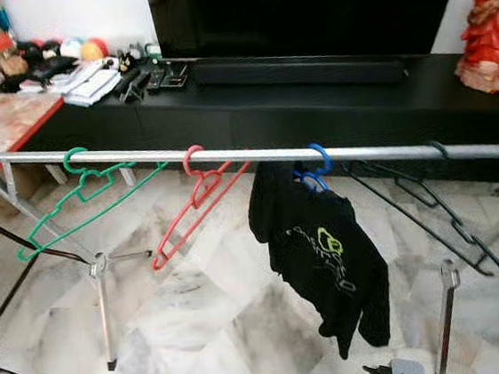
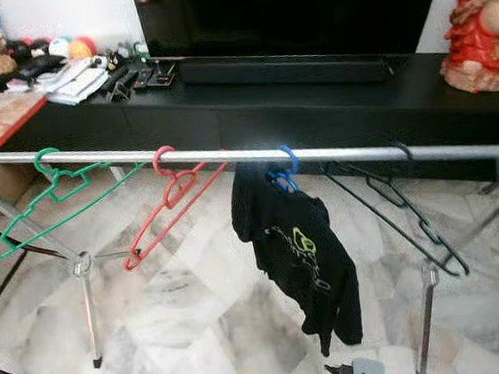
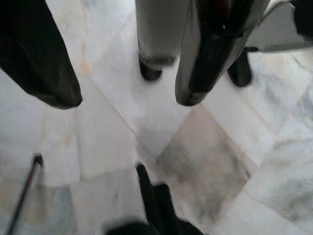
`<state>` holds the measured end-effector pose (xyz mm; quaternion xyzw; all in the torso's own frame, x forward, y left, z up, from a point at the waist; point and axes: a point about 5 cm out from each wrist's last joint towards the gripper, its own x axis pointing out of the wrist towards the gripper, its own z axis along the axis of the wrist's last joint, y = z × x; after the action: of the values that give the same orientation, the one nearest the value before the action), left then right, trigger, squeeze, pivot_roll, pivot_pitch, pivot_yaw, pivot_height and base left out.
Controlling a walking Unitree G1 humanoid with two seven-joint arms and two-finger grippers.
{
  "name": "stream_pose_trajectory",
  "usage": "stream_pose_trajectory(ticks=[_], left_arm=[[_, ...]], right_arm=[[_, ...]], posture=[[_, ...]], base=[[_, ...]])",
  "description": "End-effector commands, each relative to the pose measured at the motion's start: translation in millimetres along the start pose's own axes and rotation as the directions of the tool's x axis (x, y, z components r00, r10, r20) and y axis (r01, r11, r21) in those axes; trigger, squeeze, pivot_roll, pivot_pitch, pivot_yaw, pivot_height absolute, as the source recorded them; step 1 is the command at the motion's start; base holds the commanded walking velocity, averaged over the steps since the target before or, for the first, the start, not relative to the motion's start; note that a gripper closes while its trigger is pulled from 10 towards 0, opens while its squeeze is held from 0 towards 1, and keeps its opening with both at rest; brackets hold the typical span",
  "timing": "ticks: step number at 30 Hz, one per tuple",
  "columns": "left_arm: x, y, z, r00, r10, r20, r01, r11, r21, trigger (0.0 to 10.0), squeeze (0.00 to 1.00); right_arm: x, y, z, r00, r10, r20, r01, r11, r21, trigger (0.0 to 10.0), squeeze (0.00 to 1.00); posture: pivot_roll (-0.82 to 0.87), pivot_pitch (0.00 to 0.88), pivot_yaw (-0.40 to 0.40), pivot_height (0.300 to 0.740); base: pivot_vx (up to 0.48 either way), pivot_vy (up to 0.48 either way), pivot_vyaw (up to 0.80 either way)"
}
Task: Hang hanger
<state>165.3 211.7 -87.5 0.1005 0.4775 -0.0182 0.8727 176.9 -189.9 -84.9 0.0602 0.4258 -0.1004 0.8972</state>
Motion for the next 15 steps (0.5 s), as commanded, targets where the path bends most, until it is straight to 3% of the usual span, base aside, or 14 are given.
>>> stream_pose_trajectory(ticks=[1,7,15], left_arm=[[-1.2,1.4,-7.2,1.0,0.008,-0.029,-0.008,1.0,0.011,10.0,0.0],[-0.9,1.1,-6.0,1.0,0.011,-0.024,-0.01,1.0,0.009,10.0,0.0],[-0.1,-2.3,-2.6,1.0,0.001,-0.011,-0.001,1.0,-0.029,10.0,0.0]], right_arm=[[-0.8,0.4,-4.1,1.0,0.001,-0.015,-0.001,1.0,0.002,10.0,0.0],[-0.8,0.3,-3.9,1.0,0.002,-0.015,-0.002,1.0,0.0,10.0,0.0],[-0.3,-0.4,-2.8,1.0,-0.004,-0.017,0.004,1.0,0.011,10.0,0.0]], posture=[[-0.04,0.092,-0.001,0.74],[-0.04,0.09,-0.002,0.74],[-0.04,0.111,-0.01,0.74]], base=[[-0.281,0.0,0.0],[-0.277,0.0,0.0],[0.0,0.0,0.0]])
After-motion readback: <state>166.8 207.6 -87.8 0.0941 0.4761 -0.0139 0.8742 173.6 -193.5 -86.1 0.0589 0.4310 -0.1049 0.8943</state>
